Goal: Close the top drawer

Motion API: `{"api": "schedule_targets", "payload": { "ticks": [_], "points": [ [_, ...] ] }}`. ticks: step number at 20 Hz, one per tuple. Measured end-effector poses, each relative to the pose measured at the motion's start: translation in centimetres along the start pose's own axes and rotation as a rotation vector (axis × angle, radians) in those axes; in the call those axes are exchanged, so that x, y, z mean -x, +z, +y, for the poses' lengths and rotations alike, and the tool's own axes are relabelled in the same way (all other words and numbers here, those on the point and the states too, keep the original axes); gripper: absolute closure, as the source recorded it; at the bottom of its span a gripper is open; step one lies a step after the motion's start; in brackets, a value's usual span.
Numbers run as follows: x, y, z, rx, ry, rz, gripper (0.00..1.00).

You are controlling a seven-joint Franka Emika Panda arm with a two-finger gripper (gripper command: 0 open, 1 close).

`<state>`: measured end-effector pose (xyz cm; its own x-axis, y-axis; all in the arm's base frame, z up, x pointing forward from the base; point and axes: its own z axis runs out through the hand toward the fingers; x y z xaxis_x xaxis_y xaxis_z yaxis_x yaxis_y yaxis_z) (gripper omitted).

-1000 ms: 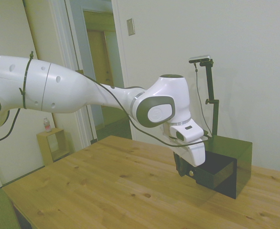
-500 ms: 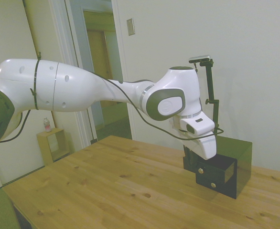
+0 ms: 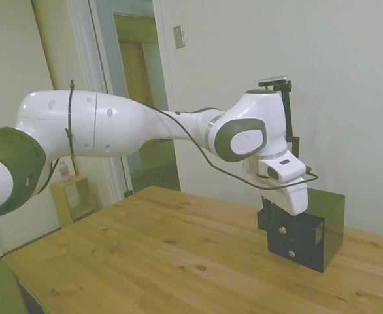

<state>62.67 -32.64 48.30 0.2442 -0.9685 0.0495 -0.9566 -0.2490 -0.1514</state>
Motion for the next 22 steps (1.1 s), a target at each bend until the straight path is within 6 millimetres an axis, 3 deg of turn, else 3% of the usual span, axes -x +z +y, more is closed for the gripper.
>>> {"api": "schedule_targets", "payload": {
  "ticks": [16,22],
  "points": [
    [-1.4,0.6,-4.2,-0.003,-0.005,0.008,1.00],
    [-1.5,0.8,-4.6,0.004,-0.010,0.007,1.00]
  ]
}}
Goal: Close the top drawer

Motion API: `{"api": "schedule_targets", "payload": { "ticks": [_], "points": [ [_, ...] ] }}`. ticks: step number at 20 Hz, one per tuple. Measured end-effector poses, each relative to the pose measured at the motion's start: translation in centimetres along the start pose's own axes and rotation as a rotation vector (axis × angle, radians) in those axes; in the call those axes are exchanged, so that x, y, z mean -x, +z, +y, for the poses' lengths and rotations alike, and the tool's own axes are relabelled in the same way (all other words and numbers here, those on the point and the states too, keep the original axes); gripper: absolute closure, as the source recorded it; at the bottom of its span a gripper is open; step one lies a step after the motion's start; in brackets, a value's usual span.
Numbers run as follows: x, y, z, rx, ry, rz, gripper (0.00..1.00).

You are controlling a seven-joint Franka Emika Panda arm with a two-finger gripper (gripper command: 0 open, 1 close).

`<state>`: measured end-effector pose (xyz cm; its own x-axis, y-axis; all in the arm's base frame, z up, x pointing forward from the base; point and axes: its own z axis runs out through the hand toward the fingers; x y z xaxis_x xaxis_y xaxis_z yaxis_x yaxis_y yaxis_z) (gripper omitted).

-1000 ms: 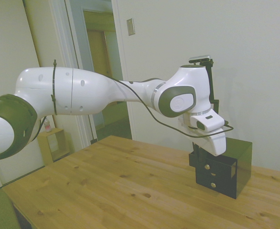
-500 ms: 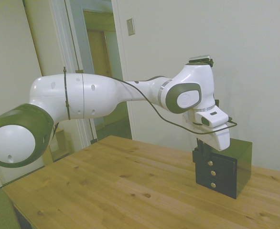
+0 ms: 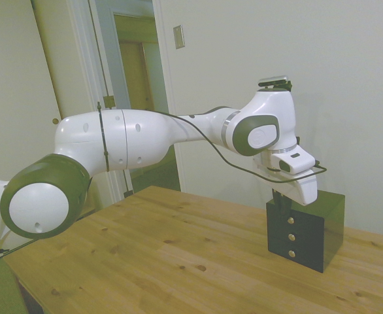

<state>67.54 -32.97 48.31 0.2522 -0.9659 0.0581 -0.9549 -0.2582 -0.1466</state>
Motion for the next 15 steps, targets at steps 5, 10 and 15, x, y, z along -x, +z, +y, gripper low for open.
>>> {"api": "schedule_targets", "payload": {
  "ticks": [5,10,15],
  "points": [
    [0.1,0.0,-0.1,0.001,-0.002,0.000,1.00],
    [3.0,-0.4,-0.3,0.001,-0.031,-0.020,1.00],
    [8.2,-2.9,1.0,0.015,-0.085,-0.048,0.00]
  ]
}}
